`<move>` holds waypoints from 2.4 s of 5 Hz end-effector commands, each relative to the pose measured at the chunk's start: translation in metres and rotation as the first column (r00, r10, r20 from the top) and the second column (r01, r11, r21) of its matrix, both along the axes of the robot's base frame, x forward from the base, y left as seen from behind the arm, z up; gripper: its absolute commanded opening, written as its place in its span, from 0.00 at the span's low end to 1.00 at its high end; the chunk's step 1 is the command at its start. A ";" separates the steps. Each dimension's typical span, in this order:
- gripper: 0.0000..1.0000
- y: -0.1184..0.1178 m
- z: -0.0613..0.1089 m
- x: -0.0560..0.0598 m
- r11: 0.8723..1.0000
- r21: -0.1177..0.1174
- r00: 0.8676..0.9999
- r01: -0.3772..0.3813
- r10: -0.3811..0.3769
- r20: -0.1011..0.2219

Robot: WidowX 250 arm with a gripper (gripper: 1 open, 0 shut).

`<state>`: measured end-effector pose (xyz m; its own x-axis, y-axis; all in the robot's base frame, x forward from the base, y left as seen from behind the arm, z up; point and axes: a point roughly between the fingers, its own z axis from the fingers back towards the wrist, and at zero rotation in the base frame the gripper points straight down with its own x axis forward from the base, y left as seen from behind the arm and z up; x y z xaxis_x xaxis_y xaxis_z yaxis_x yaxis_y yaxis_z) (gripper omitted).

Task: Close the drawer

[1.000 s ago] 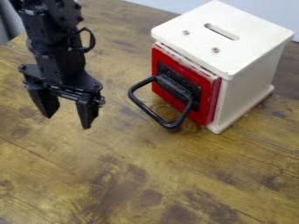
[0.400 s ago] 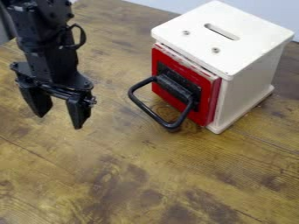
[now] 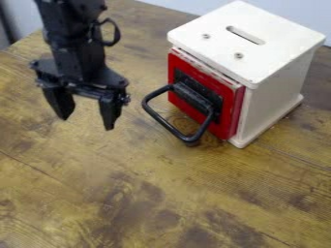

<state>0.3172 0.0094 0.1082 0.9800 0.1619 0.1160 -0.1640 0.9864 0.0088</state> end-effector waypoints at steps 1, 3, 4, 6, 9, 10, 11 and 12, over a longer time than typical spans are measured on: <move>1.00 -0.007 0.014 0.010 0.997 -0.008 0.996 0.076 -0.076 0.038; 1.00 -0.007 0.009 0.002 0.999 -0.003 0.998 0.035 -0.035 0.045; 1.00 -0.009 0.005 -0.006 0.999 -0.003 0.998 0.039 -0.038 0.054; 1.00 -0.005 0.001 0.010 1.000 -0.004 0.999 -0.011 0.011 0.046; 1.00 0.006 -0.016 0.033 0.999 -0.011 0.998 -0.040 0.040 0.047; 1.00 0.004 -0.008 0.021 0.998 -0.013 0.997 -0.063 0.063 0.048; 1.00 0.003 0.000 0.011 0.996 -0.015 0.994 -0.085 0.086 0.065; 1.00 0.006 0.007 0.009 0.994 -0.013 0.991 -0.112 0.113 0.071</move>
